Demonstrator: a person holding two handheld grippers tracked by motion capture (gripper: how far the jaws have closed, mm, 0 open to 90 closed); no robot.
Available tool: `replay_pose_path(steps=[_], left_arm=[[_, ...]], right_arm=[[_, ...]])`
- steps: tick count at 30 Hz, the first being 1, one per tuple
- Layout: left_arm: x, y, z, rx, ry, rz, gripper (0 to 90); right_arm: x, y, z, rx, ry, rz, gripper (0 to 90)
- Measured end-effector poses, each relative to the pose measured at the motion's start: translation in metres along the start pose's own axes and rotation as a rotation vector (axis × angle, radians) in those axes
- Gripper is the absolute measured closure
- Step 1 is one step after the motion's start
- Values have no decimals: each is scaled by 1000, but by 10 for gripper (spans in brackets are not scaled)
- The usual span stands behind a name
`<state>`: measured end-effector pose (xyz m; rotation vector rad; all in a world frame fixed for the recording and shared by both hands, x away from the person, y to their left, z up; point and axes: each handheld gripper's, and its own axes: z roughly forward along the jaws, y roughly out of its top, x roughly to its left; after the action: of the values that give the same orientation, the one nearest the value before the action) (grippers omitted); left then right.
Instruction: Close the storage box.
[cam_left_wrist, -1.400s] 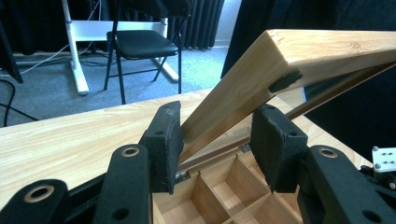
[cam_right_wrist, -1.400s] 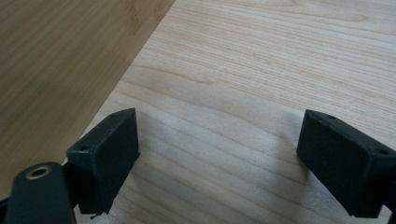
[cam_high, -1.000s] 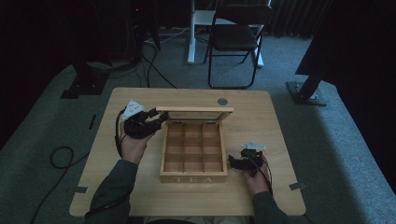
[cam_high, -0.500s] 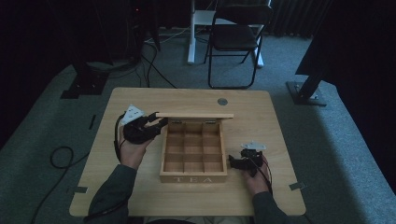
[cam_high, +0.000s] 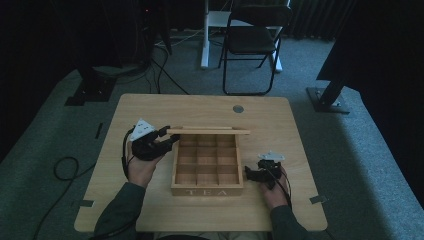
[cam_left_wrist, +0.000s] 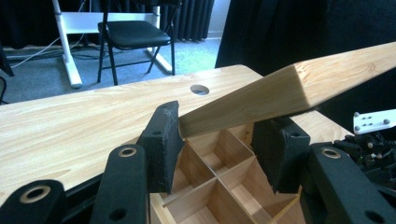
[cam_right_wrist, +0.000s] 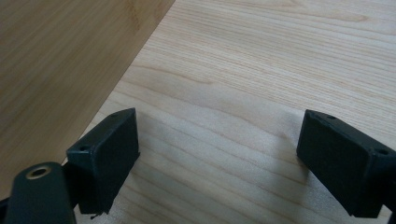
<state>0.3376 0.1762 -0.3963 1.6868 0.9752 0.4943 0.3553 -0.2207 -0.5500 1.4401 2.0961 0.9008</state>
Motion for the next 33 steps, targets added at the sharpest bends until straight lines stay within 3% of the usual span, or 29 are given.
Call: replay_pose_path(steps=[33], left_arm=[[-13,-26,-7,20,10,10,463]], right_arm=[[0,0,0,-1,0,-1,124]])
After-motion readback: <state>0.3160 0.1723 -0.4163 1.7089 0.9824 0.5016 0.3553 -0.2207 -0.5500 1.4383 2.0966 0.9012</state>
